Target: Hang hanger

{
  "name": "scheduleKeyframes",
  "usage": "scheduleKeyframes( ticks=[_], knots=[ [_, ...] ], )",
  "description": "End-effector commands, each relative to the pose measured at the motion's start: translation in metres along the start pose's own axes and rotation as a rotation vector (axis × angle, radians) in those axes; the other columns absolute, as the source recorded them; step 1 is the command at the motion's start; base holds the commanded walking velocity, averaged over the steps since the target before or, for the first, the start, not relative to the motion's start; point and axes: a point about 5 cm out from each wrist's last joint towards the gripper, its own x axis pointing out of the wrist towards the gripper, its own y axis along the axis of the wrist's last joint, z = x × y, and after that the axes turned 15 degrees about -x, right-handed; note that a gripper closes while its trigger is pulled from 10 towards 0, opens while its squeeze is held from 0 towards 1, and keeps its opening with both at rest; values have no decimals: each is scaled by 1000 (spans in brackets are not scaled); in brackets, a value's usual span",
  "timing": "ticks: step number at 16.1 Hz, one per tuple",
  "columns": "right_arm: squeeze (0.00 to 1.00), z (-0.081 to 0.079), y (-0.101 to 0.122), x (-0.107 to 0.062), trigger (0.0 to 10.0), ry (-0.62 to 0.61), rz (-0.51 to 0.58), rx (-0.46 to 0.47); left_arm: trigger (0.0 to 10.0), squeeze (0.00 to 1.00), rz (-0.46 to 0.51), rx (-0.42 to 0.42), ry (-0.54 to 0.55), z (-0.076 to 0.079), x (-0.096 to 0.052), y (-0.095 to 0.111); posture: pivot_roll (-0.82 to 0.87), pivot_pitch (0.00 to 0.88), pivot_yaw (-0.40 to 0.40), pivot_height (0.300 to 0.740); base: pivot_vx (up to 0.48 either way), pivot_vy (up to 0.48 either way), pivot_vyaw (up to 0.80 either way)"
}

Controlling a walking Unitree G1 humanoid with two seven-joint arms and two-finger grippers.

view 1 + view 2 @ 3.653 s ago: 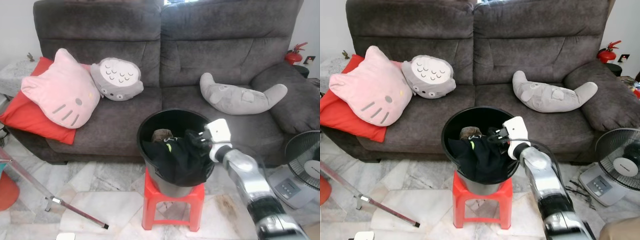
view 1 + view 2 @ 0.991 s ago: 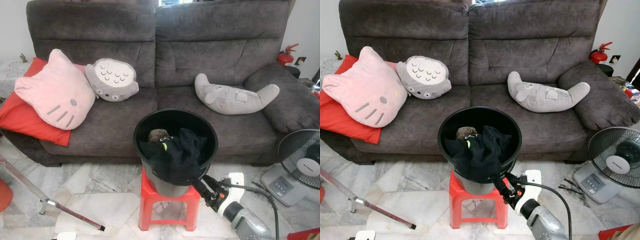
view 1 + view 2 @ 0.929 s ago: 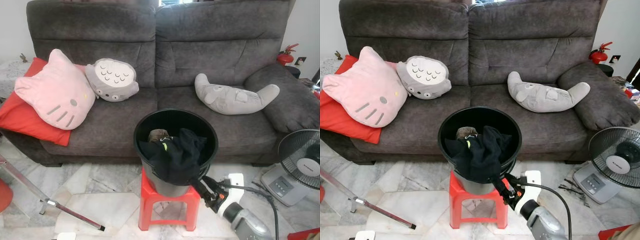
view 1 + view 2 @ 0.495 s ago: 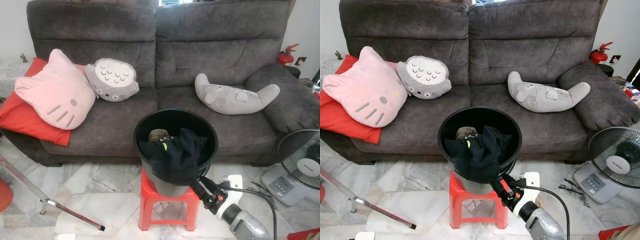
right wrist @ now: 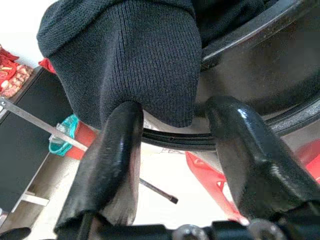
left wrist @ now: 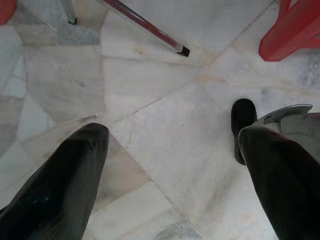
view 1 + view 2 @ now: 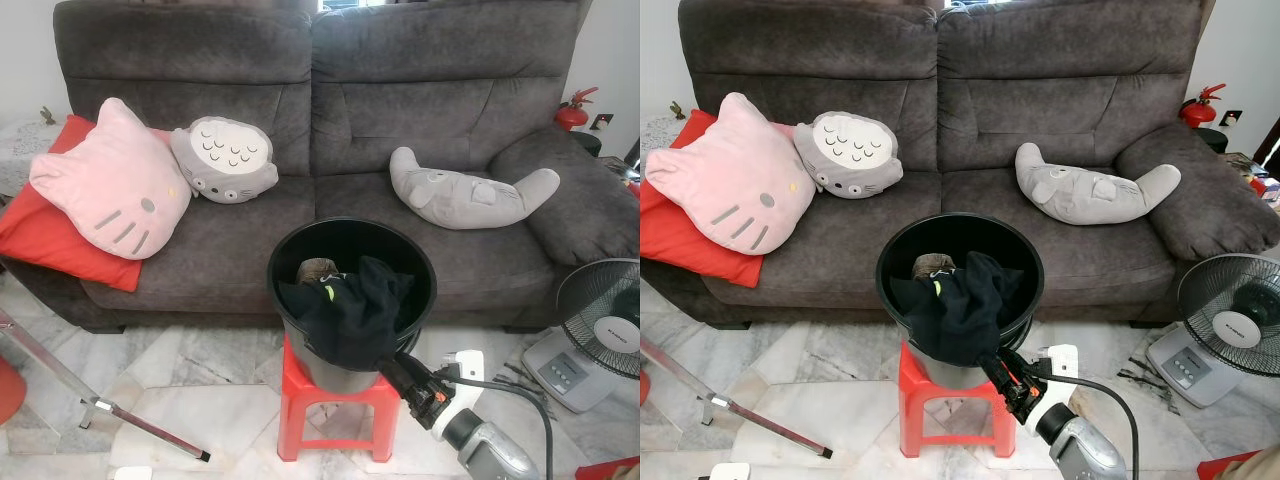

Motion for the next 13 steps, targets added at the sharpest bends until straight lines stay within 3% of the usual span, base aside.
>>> scheduleKeyframes(
  ticks=[1, 13],
  knots=[
    [0, 2, 2, 0, 0, -8, 13, -3, 10000, 0, -9, 20, 11, -5, -1, -2, -6, 0, 32, 740, 0, 0, 0],
    [0, 5, 14, 3, 0, 2, 56, -30, 10000, 0, -27, 27, 16, -8, -2, -6, -7, 0, 33, 740, 0, 0, 0]
  ],
)
